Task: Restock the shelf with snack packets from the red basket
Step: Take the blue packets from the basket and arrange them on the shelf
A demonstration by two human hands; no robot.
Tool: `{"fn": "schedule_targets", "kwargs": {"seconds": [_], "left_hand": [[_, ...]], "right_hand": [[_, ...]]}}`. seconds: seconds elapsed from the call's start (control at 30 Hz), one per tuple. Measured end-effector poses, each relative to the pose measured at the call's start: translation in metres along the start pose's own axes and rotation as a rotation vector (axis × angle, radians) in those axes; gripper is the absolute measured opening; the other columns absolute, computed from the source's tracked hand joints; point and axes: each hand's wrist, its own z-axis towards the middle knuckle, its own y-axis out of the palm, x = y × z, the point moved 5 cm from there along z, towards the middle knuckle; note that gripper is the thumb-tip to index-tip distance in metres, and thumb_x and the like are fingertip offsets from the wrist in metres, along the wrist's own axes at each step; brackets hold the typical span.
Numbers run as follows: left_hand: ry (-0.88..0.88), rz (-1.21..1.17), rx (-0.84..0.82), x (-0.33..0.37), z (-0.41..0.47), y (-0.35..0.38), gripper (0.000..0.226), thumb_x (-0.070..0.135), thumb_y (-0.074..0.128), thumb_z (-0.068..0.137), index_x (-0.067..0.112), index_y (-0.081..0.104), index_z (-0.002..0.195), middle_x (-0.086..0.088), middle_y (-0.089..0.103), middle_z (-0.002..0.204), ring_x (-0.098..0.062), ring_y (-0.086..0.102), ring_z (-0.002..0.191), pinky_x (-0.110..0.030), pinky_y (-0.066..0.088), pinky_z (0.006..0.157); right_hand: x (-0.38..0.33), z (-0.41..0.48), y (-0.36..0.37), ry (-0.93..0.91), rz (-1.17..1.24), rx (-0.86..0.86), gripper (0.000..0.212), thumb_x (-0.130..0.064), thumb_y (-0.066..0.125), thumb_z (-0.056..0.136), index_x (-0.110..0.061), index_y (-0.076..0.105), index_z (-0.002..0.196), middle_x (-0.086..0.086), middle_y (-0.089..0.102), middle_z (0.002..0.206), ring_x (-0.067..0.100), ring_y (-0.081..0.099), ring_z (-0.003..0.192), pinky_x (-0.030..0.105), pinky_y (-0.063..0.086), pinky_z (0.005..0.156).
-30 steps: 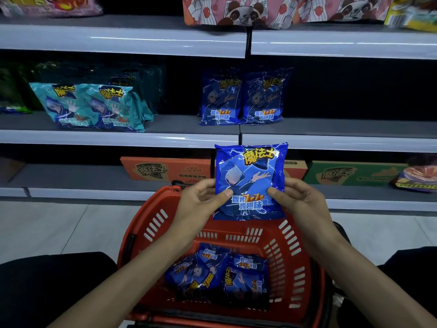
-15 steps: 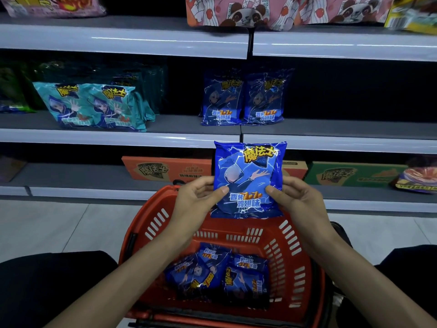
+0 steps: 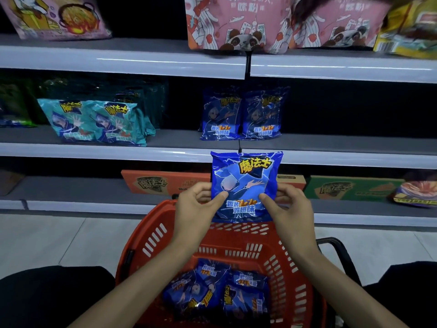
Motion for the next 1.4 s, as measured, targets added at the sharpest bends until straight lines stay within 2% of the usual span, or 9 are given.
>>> {"fn": "schedule_targets", "kwargs": {"seconds": [0.07,0.17,0.3,0.5,0.63,0.9,1.0,1.2,1.4], "left_hand": [[0.003,0.003,0.027,0.001,0.007,0.001,0.012,0.025,0.080,0.091,0.021,0.076,0.103,0.006,0.079,0.090,-0.011,0.076,0.087,-0.030,0.064,0.073],[0.015,0.016,0.068,0.003,0.019,0.002,0.006,0.023,0.079,0.092,0.020,0.076,0.097,0.004,0.078,0.086,-0.015,0.076,0.085,-0.037,0.065,0.073],[0.017,0.029,0.099,0.005,0.038,0.001,0.005,0.022,0.080,0.091,0.022,0.076,0.093,0.004,0.079,0.084,-0.013,0.077,0.084,-0.045,0.065,0.076],[0.026,0.057,0.153,0.012,0.072,-0.002,0.006,0.022,0.080,0.091,0.022,0.074,0.092,0.003,0.078,0.085,-0.013,0.077,0.080,-0.045,0.065,0.076],[0.025,0.049,0.153,0.017,0.101,0.001,0.006,0.019,0.077,0.093,0.023,0.073,0.096,0.000,0.079,0.089,-0.014,0.077,0.081,-0.043,0.065,0.079],[0.056,0.135,0.174,0.017,0.161,0.002,0.007,0.018,0.072,0.097,0.024,0.070,0.101,0.001,0.078,0.094,-0.014,0.076,0.084,-0.044,0.064,0.082],[0.069,0.163,0.188,0.014,0.184,0.002,0.010,0.019,0.070,0.098,0.018,0.072,0.108,-0.001,0.078,0.096,-0.016,0.076,0.089,-0.044,0.064,0.082],[0.105,0.211,0.217,0.015,0.221,0.008,0.013,0.015,0.068,0.099,0.015,0.074,0.110,0.011,0.071,0.089,-0.001,0.068,0.085,-0.029,0.060,0.077],[0.048,0.210,0.206,-0.004,0.237,0.016,0.021,0.010,0.065,0.100,0.013,0.075,0.118,0.003,0.075,0.097,-0.013,0.071,0.092,-0.038,0.061,0.091]], "right_hand": [[-0.004,0.005,0.003,-0.040,-0.050,0.032,0.020,-0.023,0.079,0.091,-0.026,0.071,0.109,-0.005,0.063,0.106,-0.005,0.061,0.088,0.007,0.049,0.074],[-0.009,0.013,0.010,-0.057,-0.054,0.037,0.019,-0.022,0.080,0.090,-0.030,0.069,0.104,-0.003,0.066,0.098,-0.001,0.060,0.084,0.009,0.048,0.071],[-0.013,0.031,0.019,-0.054,-0.045,0.049,0.021,-0.023,0.081,0.089,-0.031,0.067,0.103,-0.007,0.068,0.089,0.004,0.061,0.078,0.020,0.053,0.067],[-0.016,0.064,0.043,-0.040,-0.027,0.045,0.029,-0.015,0.071,0.091,-0.025,0.065,0.118,0.000,0.068,0.098,0.014,0.067,0.084,0.041,0.061,0.079],[-0.029,0.079,0.052,-0.092,-0.020,0.058,0.042,-0.012,0.065,0.093,-0.023,0.058,0.133,-0.004,0.064,0.101,0.006,0.063,0.088,0.024,0.055,0.074],[-0.040,0.121,0.080,-0.199,-0.137,0.017,0.044,-0.012,0.062,0.094,-0.026,0.052,0.134,-0.007,0.060,0.120,0.015,0.065,0.098,0.038,0.056,0.080],[-0.042,0.139,0.093,-0.220,-0.214,-0.023,0.033,-0.012,0.061,0.094,-0.026,0.057,0.124,-0.007,0.056,0.118,0.014,0.064,0.087,0.043,0.056,0.083],[-0.038,0.169,0.113,-0.222,-0.327,-0.062,0.034,-0.013,0.060,0.095,-0.018,0.063,0.129,-0.001,0.052,0.131,0.006,0.054,0.073,0.025,0.041,0.077],[-0.019,0.186,0.132,-0.140,-0.408,-0.146,0.048,-0.016,0.062,0.094,-0.016,0.056,0.141,0.003,0.042,0.149,0.024,0.063,0.102,0.028,0.046,0.086]]}}
